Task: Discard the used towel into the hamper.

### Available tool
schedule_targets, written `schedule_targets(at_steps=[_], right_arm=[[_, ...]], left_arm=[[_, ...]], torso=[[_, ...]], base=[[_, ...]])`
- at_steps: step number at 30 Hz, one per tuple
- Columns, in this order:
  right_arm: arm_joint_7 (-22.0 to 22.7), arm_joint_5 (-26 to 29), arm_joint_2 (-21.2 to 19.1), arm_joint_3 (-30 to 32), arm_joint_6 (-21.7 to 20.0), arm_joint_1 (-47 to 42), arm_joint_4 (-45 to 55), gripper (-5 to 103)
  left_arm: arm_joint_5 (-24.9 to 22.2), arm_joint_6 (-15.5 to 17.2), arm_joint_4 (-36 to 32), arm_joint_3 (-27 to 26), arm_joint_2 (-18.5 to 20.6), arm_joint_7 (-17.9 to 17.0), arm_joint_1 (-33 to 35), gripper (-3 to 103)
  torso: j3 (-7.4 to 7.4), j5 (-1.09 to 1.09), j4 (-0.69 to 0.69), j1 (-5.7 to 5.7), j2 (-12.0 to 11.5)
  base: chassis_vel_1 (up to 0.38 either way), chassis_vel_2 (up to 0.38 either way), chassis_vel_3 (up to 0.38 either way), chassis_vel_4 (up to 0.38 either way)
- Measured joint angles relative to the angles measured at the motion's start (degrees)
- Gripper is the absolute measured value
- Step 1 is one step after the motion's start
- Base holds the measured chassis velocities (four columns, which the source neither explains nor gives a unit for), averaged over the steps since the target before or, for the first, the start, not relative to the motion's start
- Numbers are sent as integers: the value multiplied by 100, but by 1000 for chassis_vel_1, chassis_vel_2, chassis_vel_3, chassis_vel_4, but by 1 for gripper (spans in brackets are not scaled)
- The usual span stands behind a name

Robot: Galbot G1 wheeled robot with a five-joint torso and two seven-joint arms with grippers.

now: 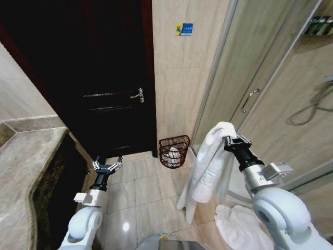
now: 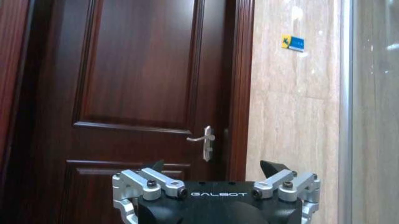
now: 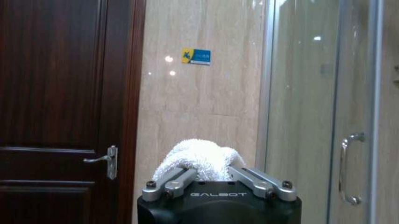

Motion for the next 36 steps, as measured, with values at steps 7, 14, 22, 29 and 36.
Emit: schedule_targets(at_steps=[7, 14, 22, 29, 36], right_arm=[[-1, -14, 13, 17, 0, -14, 0, 4], [1, -15, -3, 24, 1, -12, 0, 4], [16, 7, -1, 16, 66, -8, 0, 4], [30, 23, -46, 27, 135, 123, 0, 4], [-20, -13, -156, -23, 236, 618, -370, 4]], left_arm=[[26, 77, -23, -16, -16, 134, 34, 100], [38, 74, -39, -12, -19, 134, 29, 100], [51, -48, -24, 1, -23, 89, 22, 100], [30, -71, -13, 3, -33, 41, 11, 100], [17, -49, 26, -37, -62, -59, -7, 100]], torso=[[-1, 4, -1, -3, 1], [-1, 1, 0, -2, 0], [-1, 1, 1, -1, 0], [-1, 2, -1, -3, 1], [-1, 1, -1, -3, 2]], base=[[-100, 113, 111, -94], [-58, 143, 133, -57], [-7, 119, 104, -13], [2, 16, 6, 1], [0, 0, 0, 0]])
